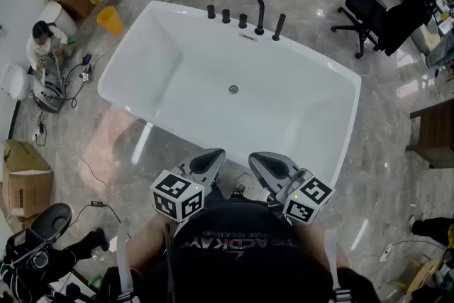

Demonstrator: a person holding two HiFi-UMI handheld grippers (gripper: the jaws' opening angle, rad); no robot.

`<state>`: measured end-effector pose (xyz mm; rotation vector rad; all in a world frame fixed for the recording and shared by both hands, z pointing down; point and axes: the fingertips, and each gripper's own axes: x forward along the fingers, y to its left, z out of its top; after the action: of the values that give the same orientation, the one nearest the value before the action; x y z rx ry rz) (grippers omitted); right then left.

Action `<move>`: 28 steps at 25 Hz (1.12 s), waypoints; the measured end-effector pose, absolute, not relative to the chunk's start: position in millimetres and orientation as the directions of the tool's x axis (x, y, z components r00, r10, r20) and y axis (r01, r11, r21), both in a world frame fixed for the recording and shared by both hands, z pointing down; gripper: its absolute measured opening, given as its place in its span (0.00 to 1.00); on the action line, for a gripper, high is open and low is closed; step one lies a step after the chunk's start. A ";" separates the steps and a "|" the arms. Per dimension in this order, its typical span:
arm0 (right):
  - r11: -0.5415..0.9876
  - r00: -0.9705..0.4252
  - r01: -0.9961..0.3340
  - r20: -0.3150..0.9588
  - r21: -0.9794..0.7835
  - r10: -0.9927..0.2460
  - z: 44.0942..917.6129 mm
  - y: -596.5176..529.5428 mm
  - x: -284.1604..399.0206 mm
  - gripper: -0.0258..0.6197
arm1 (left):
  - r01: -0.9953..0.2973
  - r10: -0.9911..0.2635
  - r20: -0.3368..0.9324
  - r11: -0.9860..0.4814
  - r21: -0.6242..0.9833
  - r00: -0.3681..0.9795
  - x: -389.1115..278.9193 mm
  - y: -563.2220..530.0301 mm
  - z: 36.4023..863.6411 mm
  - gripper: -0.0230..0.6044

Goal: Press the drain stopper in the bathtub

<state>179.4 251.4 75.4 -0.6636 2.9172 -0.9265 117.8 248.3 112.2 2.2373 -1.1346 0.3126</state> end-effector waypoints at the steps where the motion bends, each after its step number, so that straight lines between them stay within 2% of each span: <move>1: 0.734 -0.910 -0.393 0.117 -0.554 -0.399 76.0 250.3 180.0 0.06 | -0.793 -0.652 0.456 -0.451 0.409 0.606 118.0 247.2 112.2 0.04; 17: 0.730 -0.897 -0.414 0.109 -0.543 -0.428 74.0 252.1 190.0 0.06 | -0.786 -0.649 0.447 -0.471 0.400 0.616 126.8 248.3 109.9 0.04; 28: 0.771 -0.931 -0.337 0.069 -0.540 -0.359 66.0 265.8 178.4 0.06 | -0.811 -0.681 0.447 -0.435 0.391 0.581 118.4 261.7 107.3 0.04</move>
<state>178.4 265.8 66.0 -0.5741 2.9209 -0.8797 118.4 261.7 107.3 2.2376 -1.1837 0.2973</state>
